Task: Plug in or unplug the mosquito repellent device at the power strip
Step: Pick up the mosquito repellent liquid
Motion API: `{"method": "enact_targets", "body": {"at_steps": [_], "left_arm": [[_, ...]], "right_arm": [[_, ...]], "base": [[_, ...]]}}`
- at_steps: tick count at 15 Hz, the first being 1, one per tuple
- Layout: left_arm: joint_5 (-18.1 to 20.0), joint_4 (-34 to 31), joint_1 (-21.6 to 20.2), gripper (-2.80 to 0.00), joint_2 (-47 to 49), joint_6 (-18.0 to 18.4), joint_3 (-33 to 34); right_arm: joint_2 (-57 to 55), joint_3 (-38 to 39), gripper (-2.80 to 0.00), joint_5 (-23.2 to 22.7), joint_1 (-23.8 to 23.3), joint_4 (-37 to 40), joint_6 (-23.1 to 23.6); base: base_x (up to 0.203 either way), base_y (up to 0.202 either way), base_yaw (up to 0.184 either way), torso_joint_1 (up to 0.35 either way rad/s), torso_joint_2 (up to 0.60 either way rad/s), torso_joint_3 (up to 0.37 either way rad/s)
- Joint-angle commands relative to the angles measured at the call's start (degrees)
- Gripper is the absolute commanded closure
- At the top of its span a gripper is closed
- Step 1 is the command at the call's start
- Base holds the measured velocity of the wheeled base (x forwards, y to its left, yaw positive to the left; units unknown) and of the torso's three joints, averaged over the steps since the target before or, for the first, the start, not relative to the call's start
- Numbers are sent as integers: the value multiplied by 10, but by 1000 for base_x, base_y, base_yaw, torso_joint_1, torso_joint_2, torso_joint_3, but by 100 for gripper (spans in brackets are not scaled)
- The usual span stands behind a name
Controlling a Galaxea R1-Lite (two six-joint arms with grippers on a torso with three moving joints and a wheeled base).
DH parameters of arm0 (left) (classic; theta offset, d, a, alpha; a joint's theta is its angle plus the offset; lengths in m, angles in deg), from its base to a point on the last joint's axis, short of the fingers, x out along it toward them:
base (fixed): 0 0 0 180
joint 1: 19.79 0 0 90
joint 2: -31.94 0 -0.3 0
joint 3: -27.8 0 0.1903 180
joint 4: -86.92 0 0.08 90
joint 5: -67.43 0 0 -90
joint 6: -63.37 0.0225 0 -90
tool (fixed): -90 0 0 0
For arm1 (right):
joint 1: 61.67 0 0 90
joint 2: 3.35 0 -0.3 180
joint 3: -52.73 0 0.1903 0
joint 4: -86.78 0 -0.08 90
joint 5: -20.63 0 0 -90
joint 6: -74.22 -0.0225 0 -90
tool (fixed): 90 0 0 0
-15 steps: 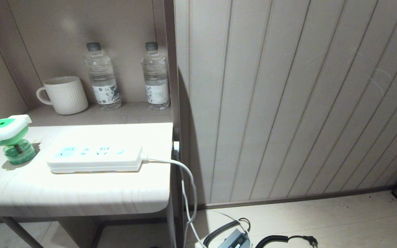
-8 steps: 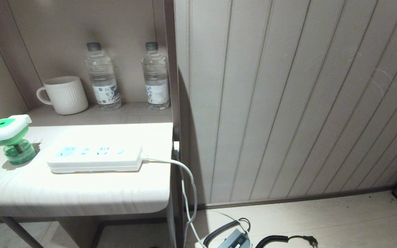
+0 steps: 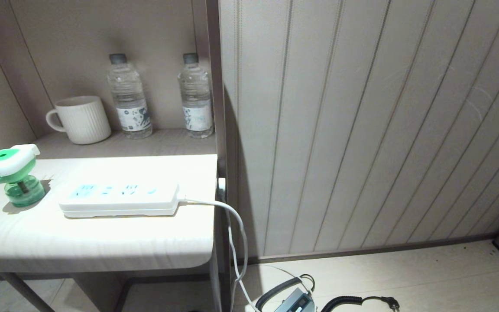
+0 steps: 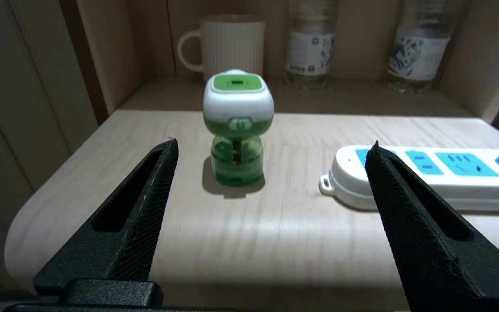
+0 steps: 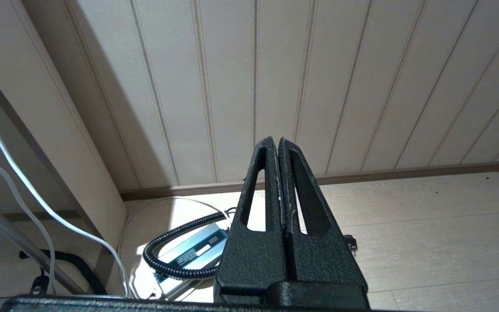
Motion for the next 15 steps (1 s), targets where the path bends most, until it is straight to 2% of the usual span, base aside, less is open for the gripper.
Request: {"method": "enact_targets", "body": {"at_steps": [1,3,7,11,15], "left_arm": [[0,30,-7,-280,58,-1,-9],[9,81,-41,-280,106,-1,-9],[74,129,-109,-280,163,-28,-1],[104,134,-123,-280,181,-30,2],[111,134,-123,-280,195,-33,-16]], "right_arm": [[0,0,0,0,0,0,0],[0,0,0,0,0,0,0],[0,0,0,0,0,0,0],[0,0,0,0,0,0,0],[0,0,0,0,0,0,0]], "base": [[0,0,0,0,0,0],[0,0,0,0,0,0],[0,0,0,0,0,0],[0,0,0,0,0,0],[0,0,0,0,0,0]]}}
